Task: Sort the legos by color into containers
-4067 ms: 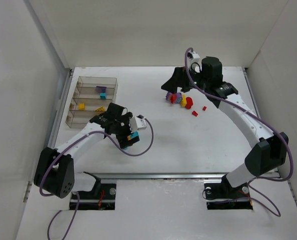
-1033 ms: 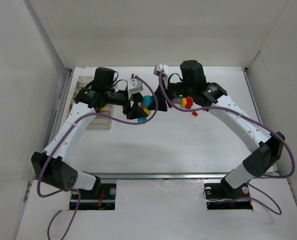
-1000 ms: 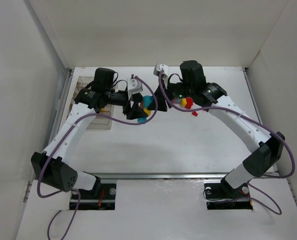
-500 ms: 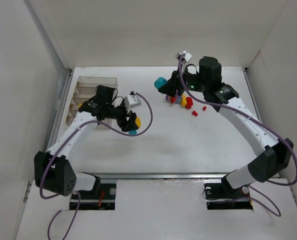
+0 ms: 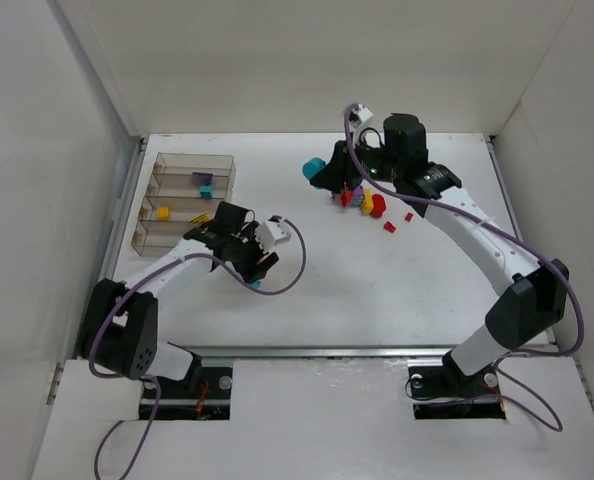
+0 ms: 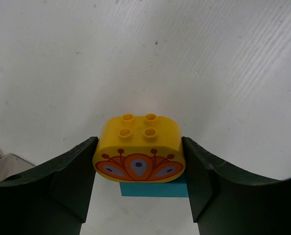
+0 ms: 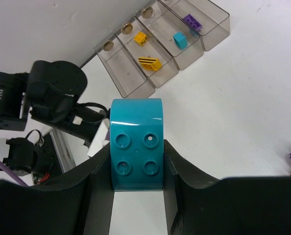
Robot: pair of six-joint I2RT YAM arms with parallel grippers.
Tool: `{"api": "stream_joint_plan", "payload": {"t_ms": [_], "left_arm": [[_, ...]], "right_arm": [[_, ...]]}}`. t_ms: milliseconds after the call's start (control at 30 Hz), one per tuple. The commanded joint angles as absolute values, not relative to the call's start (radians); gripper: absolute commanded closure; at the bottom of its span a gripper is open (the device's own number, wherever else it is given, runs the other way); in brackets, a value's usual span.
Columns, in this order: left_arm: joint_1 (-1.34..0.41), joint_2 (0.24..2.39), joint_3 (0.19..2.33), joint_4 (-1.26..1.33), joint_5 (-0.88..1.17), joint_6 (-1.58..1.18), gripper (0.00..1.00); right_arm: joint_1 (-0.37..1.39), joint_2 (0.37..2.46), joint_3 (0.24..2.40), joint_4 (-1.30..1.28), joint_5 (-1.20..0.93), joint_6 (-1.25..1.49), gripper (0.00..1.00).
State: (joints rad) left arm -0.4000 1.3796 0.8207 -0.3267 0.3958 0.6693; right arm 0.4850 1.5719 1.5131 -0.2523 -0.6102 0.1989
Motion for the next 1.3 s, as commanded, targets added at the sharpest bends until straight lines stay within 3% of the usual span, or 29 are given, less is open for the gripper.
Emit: {"api": "stream_joint_plan", "payload": {"t_ms": [0, 267, 567, 867, 1100, 1267], "left_arm": [[-0.413, 1.416, 0.834, -0.274, 0.342, 0.655, 0.98], [-0.413, 1.434, 0.929, -0.296, 0.425, 0.514, 1.00], [-0.336, 1.434, 1.156, -0.316, 0.396, 0.223, 1.00], [-0.276, 1.425, 1.282, -0.344, 0.420, 0.106, 1.00], [-0.276, 1.416, 1.282, -0.344, 0.390, 0.126, 1.00], [-0.276, 1.416, 1.171, -0.344, 0.382, 0.253, 1.00]], "right_arm": [[0.489, 1.559, 1.559, -0.199, -0.623, 0.210, 1.00], [0.489, 1.569, 1.560, -0.254, -0.585, 0.210, 1.00], [0.499, 1.805, 1.664, -0.623, -0.203, 0.201, 1.00], [0.581, 1.927, 1.623, -0.640, -0.066, 0.219, 1.00], [0.595, 1.911, 1.574, -0.554, -0.202, 0.219, 1.00], [0.595, 1.875, 1.626, -0.514, -0.235, 0.219, 1.00]]}}
